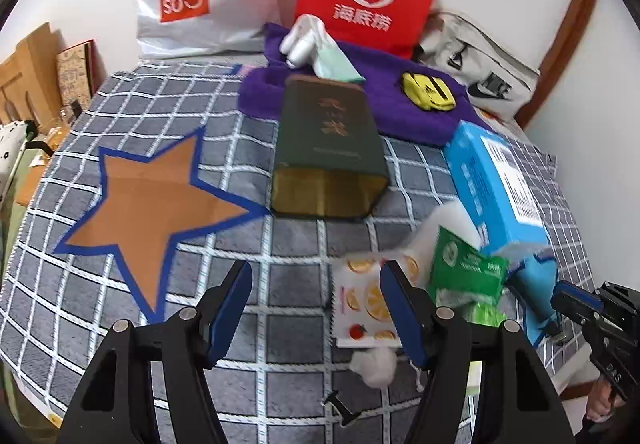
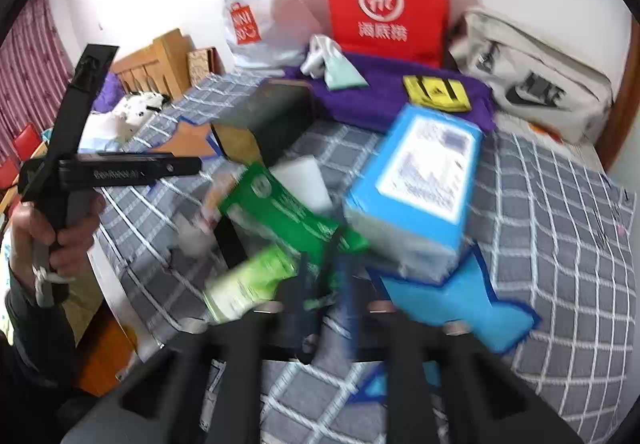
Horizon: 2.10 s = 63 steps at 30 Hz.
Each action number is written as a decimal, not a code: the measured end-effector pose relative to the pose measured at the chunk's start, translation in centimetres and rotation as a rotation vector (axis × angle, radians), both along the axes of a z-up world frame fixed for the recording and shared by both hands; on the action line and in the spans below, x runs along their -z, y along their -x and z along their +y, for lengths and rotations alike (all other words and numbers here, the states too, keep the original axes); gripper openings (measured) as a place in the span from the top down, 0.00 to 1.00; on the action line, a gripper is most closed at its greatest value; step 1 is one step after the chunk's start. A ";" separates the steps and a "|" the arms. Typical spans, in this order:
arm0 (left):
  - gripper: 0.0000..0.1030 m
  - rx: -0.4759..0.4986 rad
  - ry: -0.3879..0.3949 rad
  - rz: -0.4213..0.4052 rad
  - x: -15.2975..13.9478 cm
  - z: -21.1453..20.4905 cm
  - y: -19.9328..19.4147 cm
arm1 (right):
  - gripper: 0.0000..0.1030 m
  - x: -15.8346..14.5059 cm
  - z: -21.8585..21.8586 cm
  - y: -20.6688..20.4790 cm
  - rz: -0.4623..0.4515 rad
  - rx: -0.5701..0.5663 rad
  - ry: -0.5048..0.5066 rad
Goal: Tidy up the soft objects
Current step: 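Grasp the black strap with the right tool while the left tool grasps the fruit-print sachet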
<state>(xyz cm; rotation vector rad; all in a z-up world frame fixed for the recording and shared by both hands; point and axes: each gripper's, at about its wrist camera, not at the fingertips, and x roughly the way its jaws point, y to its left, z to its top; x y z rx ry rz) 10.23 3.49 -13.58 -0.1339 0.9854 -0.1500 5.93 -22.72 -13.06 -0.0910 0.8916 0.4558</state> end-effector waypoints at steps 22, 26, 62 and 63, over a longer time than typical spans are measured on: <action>0.37 0.032 0.019 0.042 1.9 -0.6 0.0 | 0.75 6.1 2.3 0.1 0.008 -0.023 0.122; 0.36 0.076 0.027 0.042 1.9 -1.6 0.0 | 0.80 5.9 0.9 -0.5 0.031 -0.001 0.088; 0.60 0.034 0.023 -0.052 -0.5 0.1 0.5 | 0.80 2.8 -2.8 -0.5 -0.020 0.082 -0.005; 0.60 0.024 0.020 -0.051 -0.5 0.3 0.5 | 0.80 2.5 -2.9 -0.6 -0.024 0.083 -0.009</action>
